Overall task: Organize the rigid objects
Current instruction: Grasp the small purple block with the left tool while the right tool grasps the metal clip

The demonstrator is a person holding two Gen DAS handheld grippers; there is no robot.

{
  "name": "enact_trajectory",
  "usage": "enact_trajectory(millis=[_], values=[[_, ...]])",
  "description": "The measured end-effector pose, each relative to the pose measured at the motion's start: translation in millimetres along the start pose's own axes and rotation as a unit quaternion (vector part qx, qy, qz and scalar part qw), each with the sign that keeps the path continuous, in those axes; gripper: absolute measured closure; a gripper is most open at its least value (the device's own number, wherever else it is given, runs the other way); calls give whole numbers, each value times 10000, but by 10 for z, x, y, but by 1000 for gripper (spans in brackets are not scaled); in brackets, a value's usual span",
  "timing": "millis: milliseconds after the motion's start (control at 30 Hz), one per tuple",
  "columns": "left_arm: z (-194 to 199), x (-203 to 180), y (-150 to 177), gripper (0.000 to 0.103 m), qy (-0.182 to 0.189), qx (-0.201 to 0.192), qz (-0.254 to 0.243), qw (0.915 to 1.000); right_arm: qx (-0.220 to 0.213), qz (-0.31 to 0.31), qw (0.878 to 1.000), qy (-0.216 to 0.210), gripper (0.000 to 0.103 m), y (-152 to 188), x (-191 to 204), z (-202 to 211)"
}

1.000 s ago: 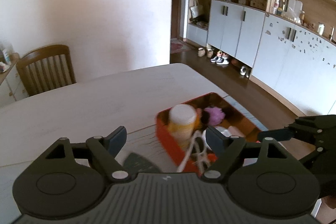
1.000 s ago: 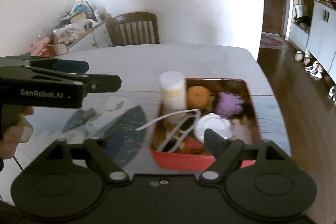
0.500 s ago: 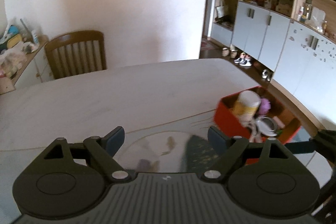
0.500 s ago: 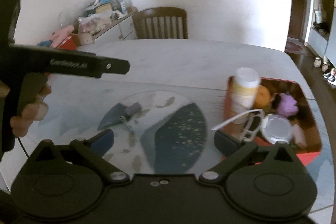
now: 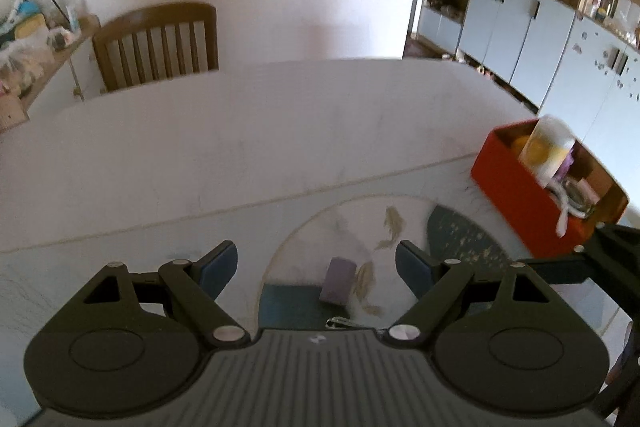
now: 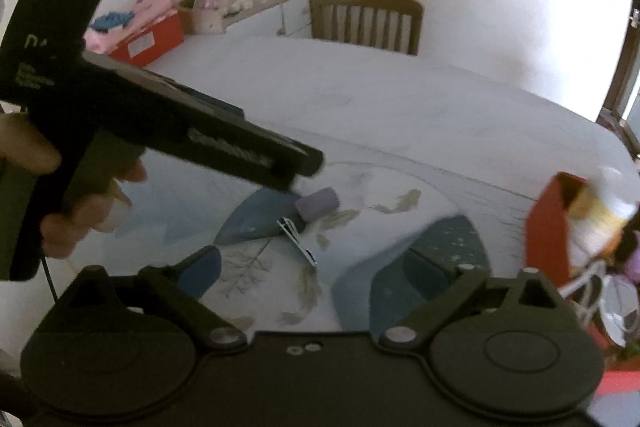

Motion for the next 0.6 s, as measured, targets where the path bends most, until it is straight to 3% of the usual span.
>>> enact_trajectory(millis=[133, 467, 600], values=[[-211, 48, 69, 17, 59, 191, -29, 9998, 171, 112, 9998, 3, 15, -16, 11, -191], [-563, 59, 130, 17, 124, 392, -215, 9989, 353, 264, 9990, -101, 43, -90, -3, -516], [-623, 51, 132, 33, 152, 399, -299, 9986, 408, 327, 9985, -157, 54, -104, 24, -605]])
Point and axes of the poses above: each gripper's, at about its wrist camera, not at the fingertips, and z roughly against the way its jaws point, x to its left, y to its underside, the point moved 1 cm from there along -z, roughly the way its jaws point, and after that the axes turned 13 degrees about z, right-handed, at the moved point
